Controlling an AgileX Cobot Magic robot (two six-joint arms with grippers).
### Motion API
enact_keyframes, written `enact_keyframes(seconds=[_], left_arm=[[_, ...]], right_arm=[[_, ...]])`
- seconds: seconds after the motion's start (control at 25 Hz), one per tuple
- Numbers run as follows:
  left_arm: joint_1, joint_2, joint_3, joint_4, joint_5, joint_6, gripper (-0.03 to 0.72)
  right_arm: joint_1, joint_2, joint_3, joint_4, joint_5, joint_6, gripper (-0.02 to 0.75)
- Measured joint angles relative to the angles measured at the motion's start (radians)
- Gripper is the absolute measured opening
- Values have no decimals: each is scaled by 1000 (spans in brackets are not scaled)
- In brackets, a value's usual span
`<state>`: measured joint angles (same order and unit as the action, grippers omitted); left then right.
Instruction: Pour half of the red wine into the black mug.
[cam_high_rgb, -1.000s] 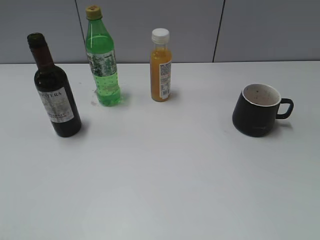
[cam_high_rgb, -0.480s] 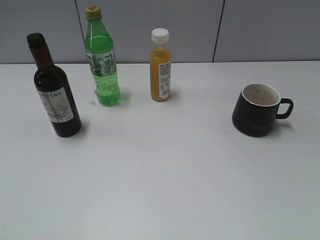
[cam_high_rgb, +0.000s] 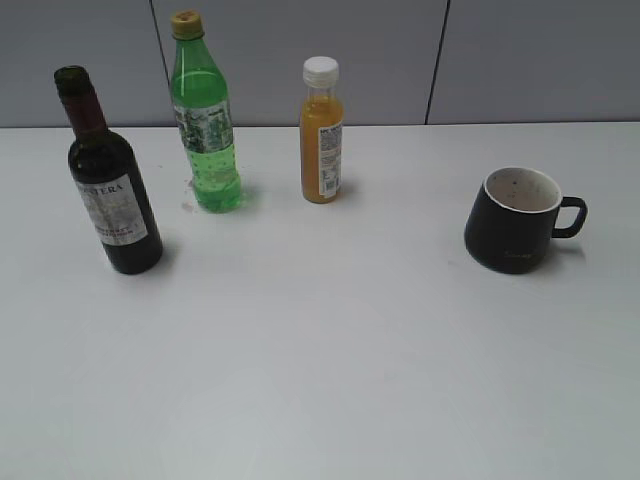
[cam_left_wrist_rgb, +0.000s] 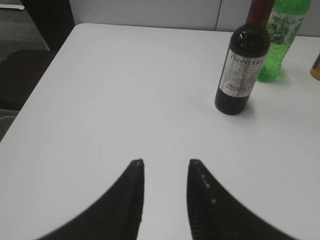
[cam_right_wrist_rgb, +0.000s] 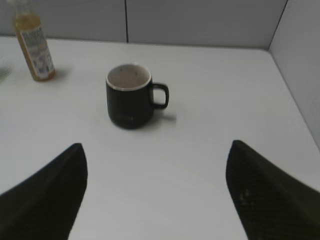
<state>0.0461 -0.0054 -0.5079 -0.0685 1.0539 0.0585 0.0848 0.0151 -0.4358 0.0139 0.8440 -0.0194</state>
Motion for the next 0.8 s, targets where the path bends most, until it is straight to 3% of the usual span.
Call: enact_keyframes(seconds=[0.24, 0.52, 0.8], left_arm=[[0, 0, 0, 0, 0, 0, 224], [0, 0, 0, 0, 0, 0, 224], [0, 0, 0, 0, 0, 0, 224]], right_arm=[[0, 147, 63, 5, -317, 0, 665], [0, 359, 198, 13, -793, 1, 665], [0, 712, 253, 15, -1197, 1, 665]])
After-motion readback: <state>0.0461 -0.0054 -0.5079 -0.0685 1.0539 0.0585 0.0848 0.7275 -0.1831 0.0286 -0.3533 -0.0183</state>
